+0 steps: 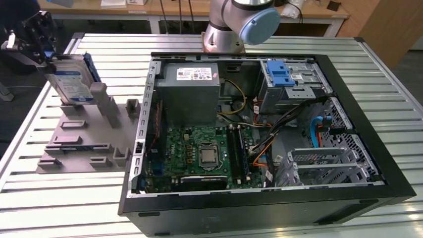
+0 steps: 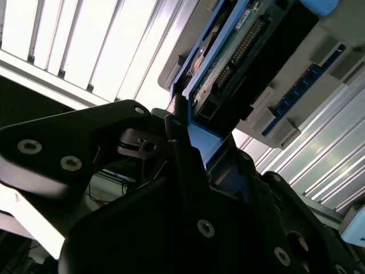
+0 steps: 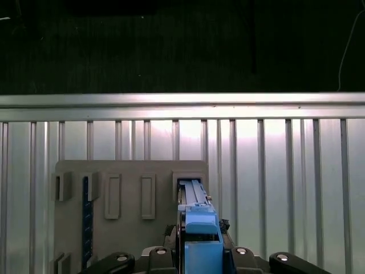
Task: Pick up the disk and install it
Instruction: 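Pick up the disk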
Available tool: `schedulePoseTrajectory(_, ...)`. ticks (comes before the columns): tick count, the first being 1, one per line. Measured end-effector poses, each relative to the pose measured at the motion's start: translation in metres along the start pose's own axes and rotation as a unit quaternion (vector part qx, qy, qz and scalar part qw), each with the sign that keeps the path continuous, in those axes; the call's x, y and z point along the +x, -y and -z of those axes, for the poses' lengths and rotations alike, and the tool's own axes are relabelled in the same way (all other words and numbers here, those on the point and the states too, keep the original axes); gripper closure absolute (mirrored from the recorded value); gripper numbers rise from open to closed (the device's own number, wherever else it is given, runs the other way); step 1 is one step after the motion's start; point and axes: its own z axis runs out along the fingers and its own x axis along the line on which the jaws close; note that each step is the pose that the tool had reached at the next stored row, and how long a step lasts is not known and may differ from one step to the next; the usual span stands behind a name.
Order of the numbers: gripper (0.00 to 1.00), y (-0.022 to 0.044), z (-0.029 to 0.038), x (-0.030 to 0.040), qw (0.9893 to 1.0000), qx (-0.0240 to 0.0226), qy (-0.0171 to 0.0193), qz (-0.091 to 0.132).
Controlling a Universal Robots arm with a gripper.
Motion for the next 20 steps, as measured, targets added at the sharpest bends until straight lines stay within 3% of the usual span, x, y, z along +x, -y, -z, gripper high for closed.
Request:
schedulePoseTrajectory(9,0.64,-0.0004,0.0145,-0.0006,1.0000,0.0000,0.0000,0.000)
schedulePoseTrajectory(10,0.64,-0.0007,0.0287,-0.0013,1.0000,0.0000,0.0000,0.000)
schedulePoseTrajectory(11,0.64,-0.0008,0.0323,-0.0015,1.0000,0.0000,0.0000,0.000)
schedulePoseTrajectory(20,0.64,-0.0009,0.0330,-0.0016,1.0000,-0.0001,0.0005,0.000)
